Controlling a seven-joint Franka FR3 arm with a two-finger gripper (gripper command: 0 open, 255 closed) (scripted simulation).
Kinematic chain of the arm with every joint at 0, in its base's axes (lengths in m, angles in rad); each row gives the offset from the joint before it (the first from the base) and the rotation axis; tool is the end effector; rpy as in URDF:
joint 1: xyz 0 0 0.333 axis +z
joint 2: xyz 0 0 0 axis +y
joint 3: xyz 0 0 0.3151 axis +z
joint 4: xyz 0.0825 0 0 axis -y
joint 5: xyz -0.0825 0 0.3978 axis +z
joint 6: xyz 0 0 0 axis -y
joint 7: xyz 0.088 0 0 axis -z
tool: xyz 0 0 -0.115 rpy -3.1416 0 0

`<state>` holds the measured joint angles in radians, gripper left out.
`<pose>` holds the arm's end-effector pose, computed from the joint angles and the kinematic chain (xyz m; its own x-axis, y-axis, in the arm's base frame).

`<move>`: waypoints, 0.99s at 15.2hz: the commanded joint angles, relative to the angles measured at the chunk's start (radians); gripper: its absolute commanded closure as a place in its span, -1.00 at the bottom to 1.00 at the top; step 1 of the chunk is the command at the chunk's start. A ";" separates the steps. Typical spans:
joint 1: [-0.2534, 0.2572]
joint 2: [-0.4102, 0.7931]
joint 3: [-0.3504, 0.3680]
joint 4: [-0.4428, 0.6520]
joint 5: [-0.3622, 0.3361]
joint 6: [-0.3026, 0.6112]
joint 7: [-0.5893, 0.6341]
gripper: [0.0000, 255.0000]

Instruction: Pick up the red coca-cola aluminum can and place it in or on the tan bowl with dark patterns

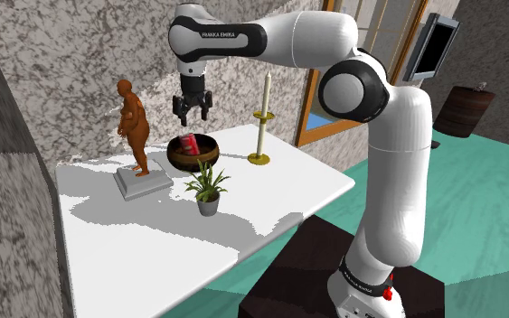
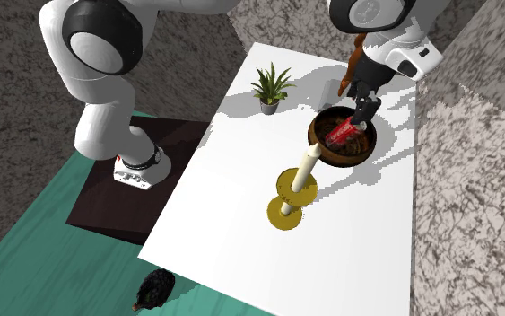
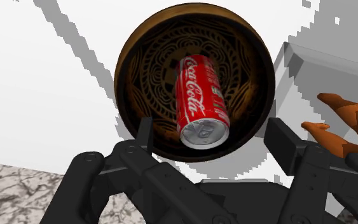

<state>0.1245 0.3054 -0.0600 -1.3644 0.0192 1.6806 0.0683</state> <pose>0.6647 0.0505 0.5377 0.9999 -0.0029 0.0112 -0.0029 -1.0000 -0.0018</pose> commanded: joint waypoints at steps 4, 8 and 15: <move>-0.001 0.006 0.000 0.043 0.000 -0.037 0.000 -1.00; -0.003 0.037 0.000 0.184 0.002 -0.147 0.000 -1.00; -0.003 0.037 0.000 0.184 0.002 -0.147 0.000 -1.00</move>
